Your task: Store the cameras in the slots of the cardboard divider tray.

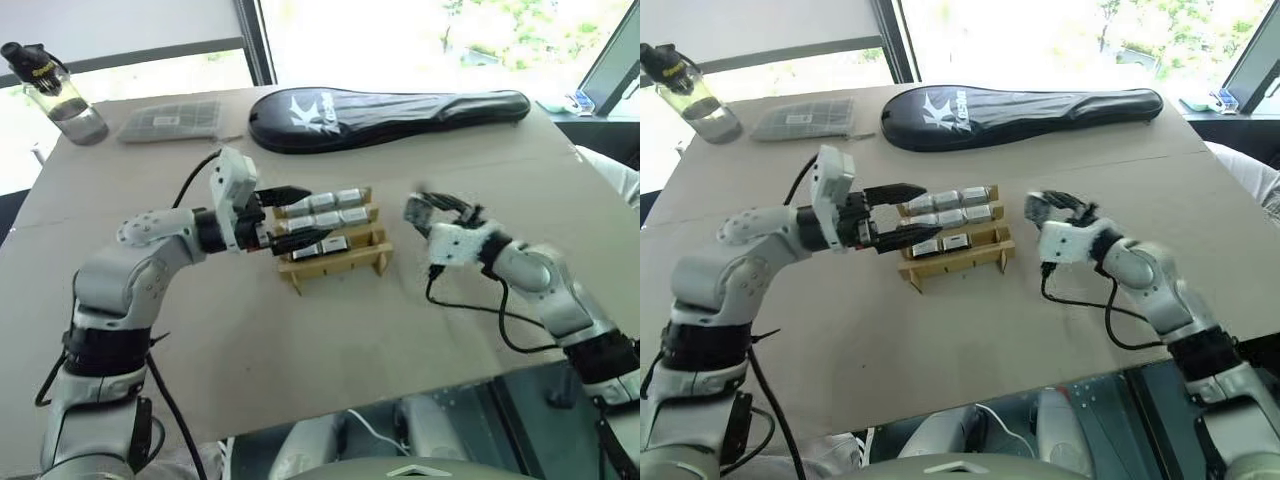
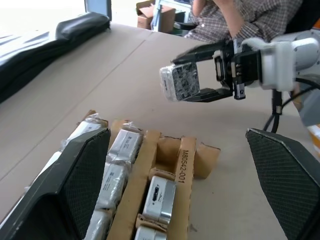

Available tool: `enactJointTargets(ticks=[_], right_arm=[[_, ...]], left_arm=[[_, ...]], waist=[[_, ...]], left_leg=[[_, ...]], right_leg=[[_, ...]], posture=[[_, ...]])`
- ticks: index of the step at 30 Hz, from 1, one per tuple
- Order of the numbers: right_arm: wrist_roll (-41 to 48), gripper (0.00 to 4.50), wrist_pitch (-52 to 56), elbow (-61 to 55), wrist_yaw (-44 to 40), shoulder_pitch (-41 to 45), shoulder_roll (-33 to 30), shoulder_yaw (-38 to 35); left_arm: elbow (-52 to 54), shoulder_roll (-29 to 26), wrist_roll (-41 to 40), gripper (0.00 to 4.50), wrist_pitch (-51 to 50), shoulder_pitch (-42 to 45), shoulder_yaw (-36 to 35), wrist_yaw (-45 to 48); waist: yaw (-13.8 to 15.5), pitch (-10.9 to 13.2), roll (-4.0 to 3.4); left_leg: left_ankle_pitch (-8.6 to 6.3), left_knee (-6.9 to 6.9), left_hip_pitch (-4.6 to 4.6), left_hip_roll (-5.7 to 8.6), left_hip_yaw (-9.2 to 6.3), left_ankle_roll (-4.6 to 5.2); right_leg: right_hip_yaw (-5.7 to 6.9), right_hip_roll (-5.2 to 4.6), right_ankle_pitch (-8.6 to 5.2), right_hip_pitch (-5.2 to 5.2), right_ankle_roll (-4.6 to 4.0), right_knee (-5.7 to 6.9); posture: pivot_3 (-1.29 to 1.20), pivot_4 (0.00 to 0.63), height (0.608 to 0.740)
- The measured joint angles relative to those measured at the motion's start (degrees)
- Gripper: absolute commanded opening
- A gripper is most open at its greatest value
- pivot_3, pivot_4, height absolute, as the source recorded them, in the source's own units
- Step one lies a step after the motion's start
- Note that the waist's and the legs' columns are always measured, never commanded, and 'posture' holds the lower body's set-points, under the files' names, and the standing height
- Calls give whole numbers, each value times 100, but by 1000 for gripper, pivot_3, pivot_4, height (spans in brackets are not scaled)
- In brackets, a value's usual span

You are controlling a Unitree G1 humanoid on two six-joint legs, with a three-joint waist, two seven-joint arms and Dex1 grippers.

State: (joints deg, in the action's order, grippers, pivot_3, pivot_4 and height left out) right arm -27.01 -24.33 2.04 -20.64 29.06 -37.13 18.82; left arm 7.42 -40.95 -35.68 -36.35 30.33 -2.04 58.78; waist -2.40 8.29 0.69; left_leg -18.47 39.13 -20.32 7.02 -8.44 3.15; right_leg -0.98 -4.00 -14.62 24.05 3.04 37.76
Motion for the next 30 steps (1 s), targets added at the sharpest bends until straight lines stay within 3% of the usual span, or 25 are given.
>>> enactJointTargets(ticks=[5,12,15,21,23,30], right_arm=[[-879,1951,-1042,1,399,550,244,363],[-1176,1951,-1487,-11,477,589,461,549],[-1212,1951,-1503,-11,462,553,458,547],[-1215,1951,-1486,-7,365,498,435,533],[-1217,1951,-1518,-6,347,491,439,537],[-1363,1951,-1763,12,350,493,444,563]], left_arm=[[-378,175,189,4500,192,381,306,397],[-422,314,306,4500,293,473,515,698],[-422,305,369,3763,302,481,513,742],[-395,235,397,1010,252,474,564,1003],[-375,189,411,777,242,474,594,1036],[-303,-41,427,756,116,474,713,1281]], waist=[[10,-1,1],[9,-1,2],[7,-1,2],[7,0,2],[7,0,1],[9,0,1]], left_leg=[[0,3,-3,0,-2,0],[0,6,-4,1,-3,0],[0,6,-4,1,-3,0],[0,6,-4,1,-3,0],[0,5,-4,1,-3,0],[0,5,-4,1,-3,0]], right_leg=[[5,-1,0,0,0,-7],[5,0,0,1,0,-1],[4,1,0,1,0,-2],[4,1,0,1,0,-2],[3,1,0,2,0,-1],[3,3,0,3,0,-1]], posture=[[0,150,740],[0,150,740],[0,150,740],[0,150,740],[0,150,740],[0,150,740]])
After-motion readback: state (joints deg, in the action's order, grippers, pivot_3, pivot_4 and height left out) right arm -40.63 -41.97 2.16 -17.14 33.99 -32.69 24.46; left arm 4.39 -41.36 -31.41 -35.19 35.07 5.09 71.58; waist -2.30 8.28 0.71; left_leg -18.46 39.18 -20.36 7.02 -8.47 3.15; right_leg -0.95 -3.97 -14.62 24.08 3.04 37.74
